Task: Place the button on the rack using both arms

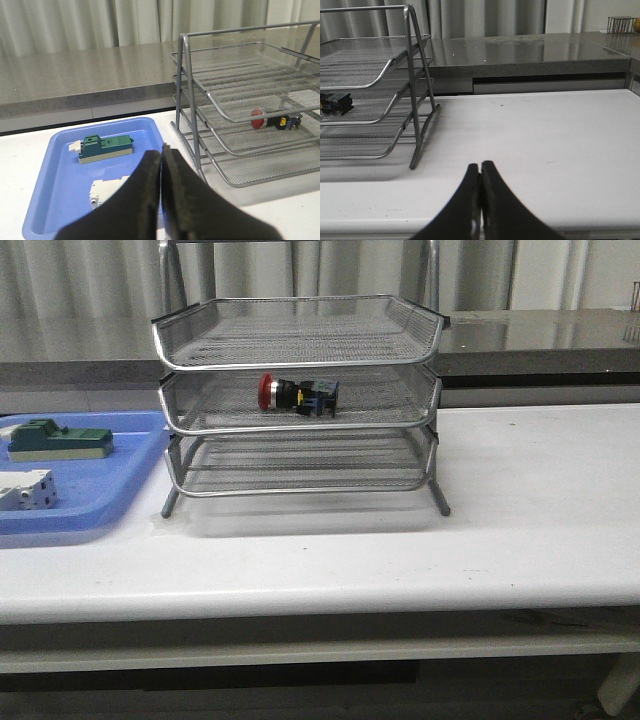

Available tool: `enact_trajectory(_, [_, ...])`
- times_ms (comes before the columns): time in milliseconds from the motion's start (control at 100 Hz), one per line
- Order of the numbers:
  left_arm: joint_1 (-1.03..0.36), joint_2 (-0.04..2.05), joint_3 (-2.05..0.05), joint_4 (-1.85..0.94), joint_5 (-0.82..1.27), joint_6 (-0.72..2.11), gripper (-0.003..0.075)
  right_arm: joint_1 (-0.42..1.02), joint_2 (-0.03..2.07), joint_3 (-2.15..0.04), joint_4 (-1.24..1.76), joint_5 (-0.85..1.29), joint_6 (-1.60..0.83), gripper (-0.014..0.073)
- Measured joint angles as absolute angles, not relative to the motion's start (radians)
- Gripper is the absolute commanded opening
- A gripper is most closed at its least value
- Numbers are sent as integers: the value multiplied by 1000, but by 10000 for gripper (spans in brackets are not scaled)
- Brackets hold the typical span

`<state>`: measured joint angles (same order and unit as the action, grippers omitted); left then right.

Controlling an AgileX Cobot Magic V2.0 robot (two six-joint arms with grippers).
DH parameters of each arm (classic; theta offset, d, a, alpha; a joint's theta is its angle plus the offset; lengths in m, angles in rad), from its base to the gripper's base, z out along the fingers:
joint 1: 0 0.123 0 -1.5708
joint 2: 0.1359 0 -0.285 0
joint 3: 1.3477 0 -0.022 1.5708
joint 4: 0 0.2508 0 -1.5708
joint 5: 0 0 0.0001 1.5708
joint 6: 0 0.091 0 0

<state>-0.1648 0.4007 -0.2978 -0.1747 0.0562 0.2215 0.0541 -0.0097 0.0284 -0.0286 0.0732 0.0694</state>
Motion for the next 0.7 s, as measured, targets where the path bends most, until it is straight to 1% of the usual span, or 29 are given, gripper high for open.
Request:
enact_trajectory(250, [-165, 401, -296, -171, 52, 222, 4, 54, -10, 28, -29, 73, 69, -70])
enact_trajectory(440, [-165, 401, -252, -149, 27, 217, 4, 54, -10, 28, -29, 73, 69, -70])
enact_trajectory(700, [-165, 340, -135, -20, -11, 53, 4, 54, -10, 28, -29, 73, 69, -70])
